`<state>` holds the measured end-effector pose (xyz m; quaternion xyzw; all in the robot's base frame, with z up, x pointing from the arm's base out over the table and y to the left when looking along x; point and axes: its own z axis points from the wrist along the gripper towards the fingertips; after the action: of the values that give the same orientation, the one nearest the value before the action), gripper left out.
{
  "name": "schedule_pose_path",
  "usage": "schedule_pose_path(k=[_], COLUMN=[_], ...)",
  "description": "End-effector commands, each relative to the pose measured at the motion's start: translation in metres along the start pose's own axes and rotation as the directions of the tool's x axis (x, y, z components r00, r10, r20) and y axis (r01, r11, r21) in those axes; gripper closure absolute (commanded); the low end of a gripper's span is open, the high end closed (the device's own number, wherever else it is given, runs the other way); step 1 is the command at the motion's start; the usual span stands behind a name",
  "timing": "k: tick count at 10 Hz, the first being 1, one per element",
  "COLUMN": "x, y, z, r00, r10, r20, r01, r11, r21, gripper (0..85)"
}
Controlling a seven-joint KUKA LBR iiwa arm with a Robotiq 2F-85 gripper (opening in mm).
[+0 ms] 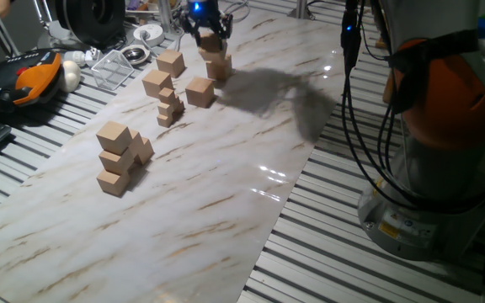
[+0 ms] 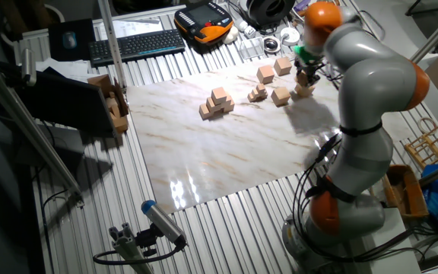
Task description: Stack the blocks into a pyramid shape
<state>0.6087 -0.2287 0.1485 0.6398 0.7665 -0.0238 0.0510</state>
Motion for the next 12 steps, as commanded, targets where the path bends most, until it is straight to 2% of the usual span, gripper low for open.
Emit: schedule_pose_path(k=[1, 2, 4, 5, 6, 7, 9, 12], x=[-0.002, -0.005, -0.004, -0.001, 0.003, 0.007, 0.018, 0.029], y=[0.0, 0.001, 0.002, 0.003, 0.005, 0.007, 0.009, 0.011], z=[0.003, 0.007, 0.011, 0.01, 0.008, 0.007, 0.008, 0.005], r00=[0.993, 0.986, 0.979, 0.973, 0.963, 0.957, 0.943, 0.941], r10=[0.003, 0.01, 0.009, 0.014, 0.032, 0.046, 0.066, 0.07], r20=[-0.115, -0.167, -0.205, -0.23, -0.268, -0.288, -0.325, -0.332], r01=[-0.003, -0.011, -0.011, -0.017, -0.038, -0.054, -0.078, -0.083], r11=[1.0, 1.0, 1.0, 1.0, 0.999, 0.998, 0.997, 0.996], r21=[-0.002, -0.005, -0.009, -0.012, -0.016, -0.02, -0.026, -0.024], gripper=[85.0, 85.0, 85.0, 85.0, 85.0, 85.0, 85.0, 85.0])
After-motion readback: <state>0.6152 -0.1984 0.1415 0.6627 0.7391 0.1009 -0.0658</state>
